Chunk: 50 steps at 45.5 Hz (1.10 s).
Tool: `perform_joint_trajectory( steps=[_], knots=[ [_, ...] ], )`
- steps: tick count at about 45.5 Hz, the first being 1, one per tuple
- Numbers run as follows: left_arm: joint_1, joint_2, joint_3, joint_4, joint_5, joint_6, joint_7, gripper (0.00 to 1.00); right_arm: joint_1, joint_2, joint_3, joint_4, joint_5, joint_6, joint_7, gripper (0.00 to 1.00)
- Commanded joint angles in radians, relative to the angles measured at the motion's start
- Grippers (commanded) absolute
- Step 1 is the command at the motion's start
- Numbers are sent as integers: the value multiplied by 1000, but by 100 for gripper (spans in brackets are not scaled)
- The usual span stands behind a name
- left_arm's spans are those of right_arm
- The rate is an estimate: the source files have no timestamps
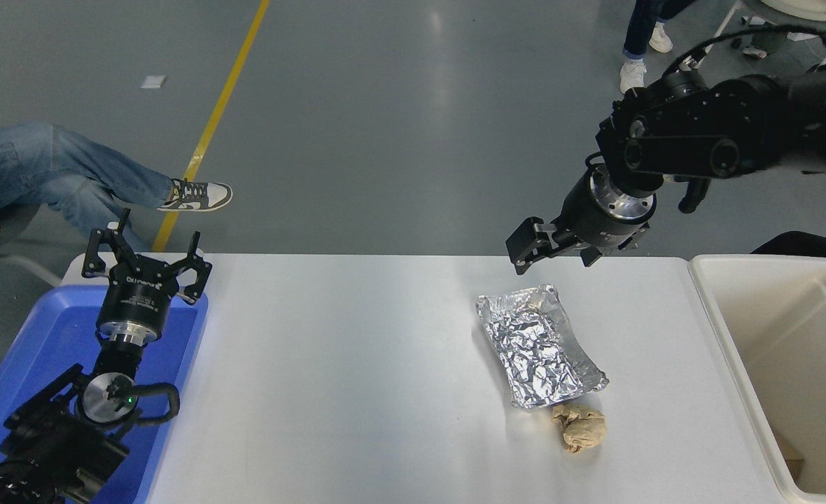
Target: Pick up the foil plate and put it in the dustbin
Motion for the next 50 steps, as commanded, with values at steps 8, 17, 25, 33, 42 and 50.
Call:
perform_joint_trajectory(
  steps=[8, 17, 25, 33, 42, 50],
  knots=[
    [0, 0, 0, -1, 0, 0, 0, 100, -503, 54, 1, -438, -145, -197, 4, 100],
    [0, 0, 0, 0, 0, 0, 0, 100, -614, 46, 3, -495, -145, -226, 5, 100],
    [0, 0, 2, -1, 0, 0, 0, 100, -669, 57, 13, -495, -145, -300, 5, 100],
    [0, 0, 2, 0, 0, 0, 0, 100, -703, 75, 68, -500, -145, -320, 1, 67],
    [0, 0, 2, 0, 0, 0, 0, 100, -720, 83, 76, -514, -143, -338, 2, 0],
    [0, 0, 2, 0, 0, 0, 0, 100, -715, 83, 95, -514, -143, -345, 4, 0]
  ],
)
